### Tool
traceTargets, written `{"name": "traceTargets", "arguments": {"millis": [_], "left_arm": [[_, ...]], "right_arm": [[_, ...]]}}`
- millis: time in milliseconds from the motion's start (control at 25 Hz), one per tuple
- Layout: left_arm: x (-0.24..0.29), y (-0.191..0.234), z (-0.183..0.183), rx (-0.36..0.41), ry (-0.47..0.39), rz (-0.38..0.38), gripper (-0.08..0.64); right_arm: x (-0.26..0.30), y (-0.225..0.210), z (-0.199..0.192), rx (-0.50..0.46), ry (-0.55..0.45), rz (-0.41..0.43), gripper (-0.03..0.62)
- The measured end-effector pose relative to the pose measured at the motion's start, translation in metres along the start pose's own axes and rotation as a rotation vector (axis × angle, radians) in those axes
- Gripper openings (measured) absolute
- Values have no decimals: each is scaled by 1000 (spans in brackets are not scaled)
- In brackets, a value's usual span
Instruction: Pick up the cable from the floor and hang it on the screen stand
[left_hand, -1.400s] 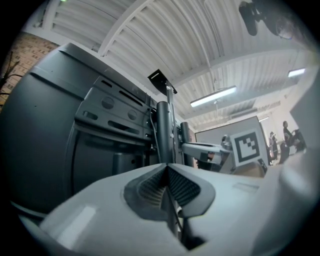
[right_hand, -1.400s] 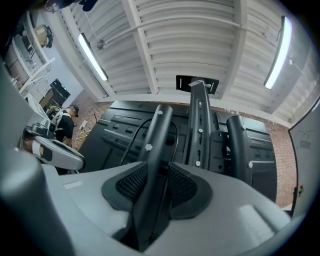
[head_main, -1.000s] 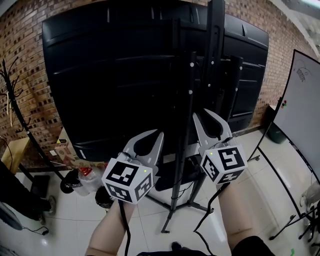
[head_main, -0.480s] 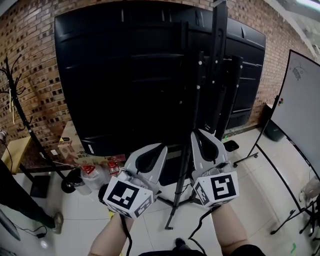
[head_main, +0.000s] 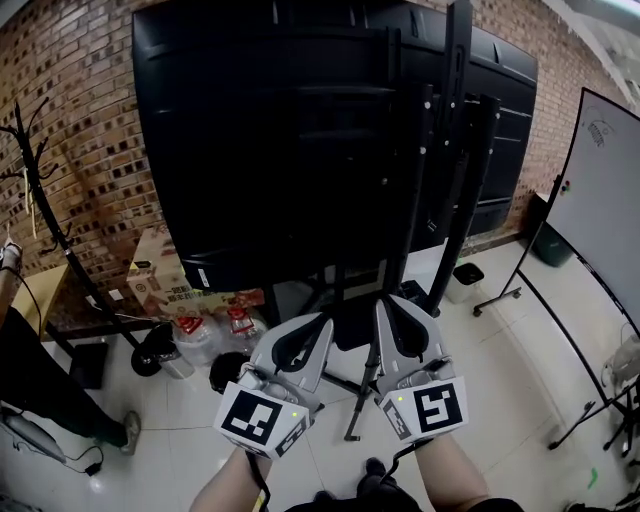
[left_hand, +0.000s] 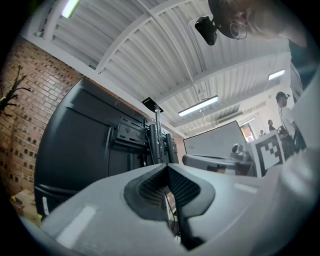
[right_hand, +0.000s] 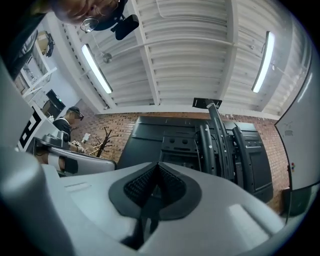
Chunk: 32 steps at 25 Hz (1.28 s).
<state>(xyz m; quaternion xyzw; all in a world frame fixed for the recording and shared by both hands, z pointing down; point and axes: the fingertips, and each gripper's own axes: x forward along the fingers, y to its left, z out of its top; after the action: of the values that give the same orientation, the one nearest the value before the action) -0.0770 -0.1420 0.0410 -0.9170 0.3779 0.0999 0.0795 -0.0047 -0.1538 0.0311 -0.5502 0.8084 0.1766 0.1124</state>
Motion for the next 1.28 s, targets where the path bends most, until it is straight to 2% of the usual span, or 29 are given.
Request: {"name": "traceTargets", "arguments": {"millis": [280,400,520,720,880,1280], "left_arm": [[-14,-4,-42,-77,69,30,5],[-17,-5,-58,-102,92,46,5],[-19,-6,-59,-124,113,70,5],[-14,-19,-73,-128,138,78,6],[-8,-31,-70,-113,163,87,5],[-3,-44,-80,-102,163,82,5]], "right_arm": [[-22,25,-36,4,99,44,8],[-27,24,-49,48,126,65,8],[-30,18,-55,77,149,80,8],[-37,4,-61,93,171,89,8],[-43,-2,-64,119,171,106,8],[-53,-10,-65,103,168,127,8]]}}
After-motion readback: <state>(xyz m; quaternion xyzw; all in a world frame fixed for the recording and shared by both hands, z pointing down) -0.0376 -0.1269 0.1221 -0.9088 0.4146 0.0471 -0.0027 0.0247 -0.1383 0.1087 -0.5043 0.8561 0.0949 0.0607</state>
